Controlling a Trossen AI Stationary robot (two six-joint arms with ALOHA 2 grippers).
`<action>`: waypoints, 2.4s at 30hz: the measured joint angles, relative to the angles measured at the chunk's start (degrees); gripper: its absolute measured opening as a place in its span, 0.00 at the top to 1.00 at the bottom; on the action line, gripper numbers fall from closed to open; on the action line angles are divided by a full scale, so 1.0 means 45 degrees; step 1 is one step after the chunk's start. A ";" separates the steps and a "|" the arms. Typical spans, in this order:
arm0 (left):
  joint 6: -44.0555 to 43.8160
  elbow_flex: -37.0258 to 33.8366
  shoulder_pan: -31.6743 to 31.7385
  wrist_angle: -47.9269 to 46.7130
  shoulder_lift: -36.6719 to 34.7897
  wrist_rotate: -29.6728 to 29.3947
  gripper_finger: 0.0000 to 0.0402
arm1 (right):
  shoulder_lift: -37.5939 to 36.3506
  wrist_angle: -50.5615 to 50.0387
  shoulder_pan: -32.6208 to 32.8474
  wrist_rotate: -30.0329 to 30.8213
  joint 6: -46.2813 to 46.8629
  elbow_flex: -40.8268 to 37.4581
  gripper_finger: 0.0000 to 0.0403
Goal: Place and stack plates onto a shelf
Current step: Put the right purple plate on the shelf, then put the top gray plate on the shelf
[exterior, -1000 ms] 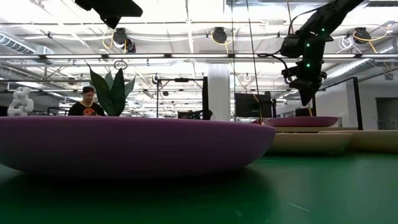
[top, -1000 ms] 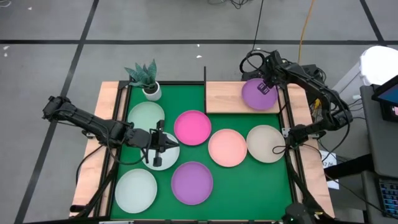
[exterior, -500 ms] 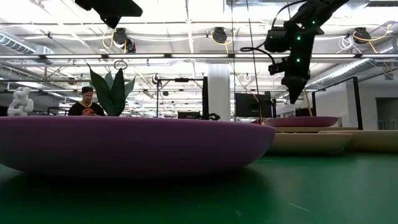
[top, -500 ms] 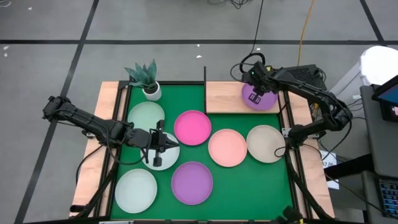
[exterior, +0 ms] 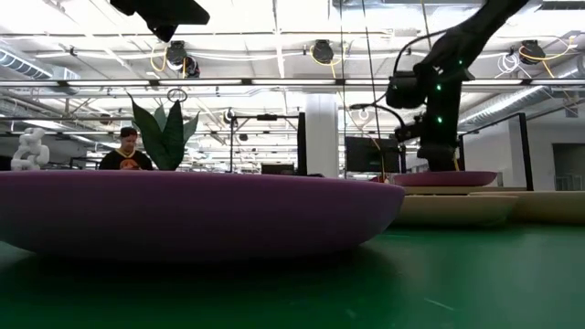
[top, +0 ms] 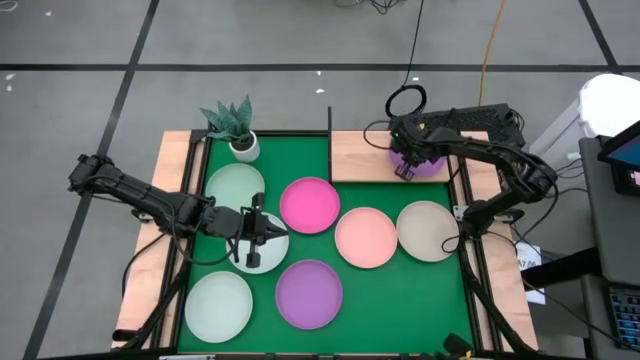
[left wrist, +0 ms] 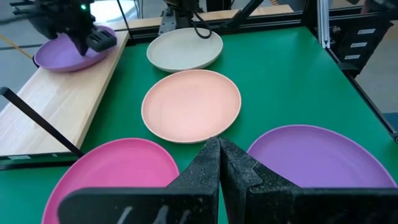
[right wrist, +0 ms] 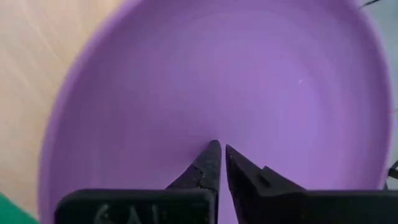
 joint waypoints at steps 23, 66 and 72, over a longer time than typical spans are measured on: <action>0.0038 0.0000 0.0000 0.0009 0.0000 0.0000 0.99 | -0.0112 -0.0101 -0.0148 0.0862 0.0710 -0.0422 1.00; -0.9194 0.0010 -0.4104 -0.4003 0.1417 -0.1112 0.82 | -0.5678 -0.1392 1.1286 -0.0206 0.6438 -0.0789 1.00; -0.9511 0.0010 -0.4368 -0.3862 0.2659 -0.1166 0.66 | -0.5673 -0.1347 1.1608 -0.0801 0.5957 -0.1118 1.00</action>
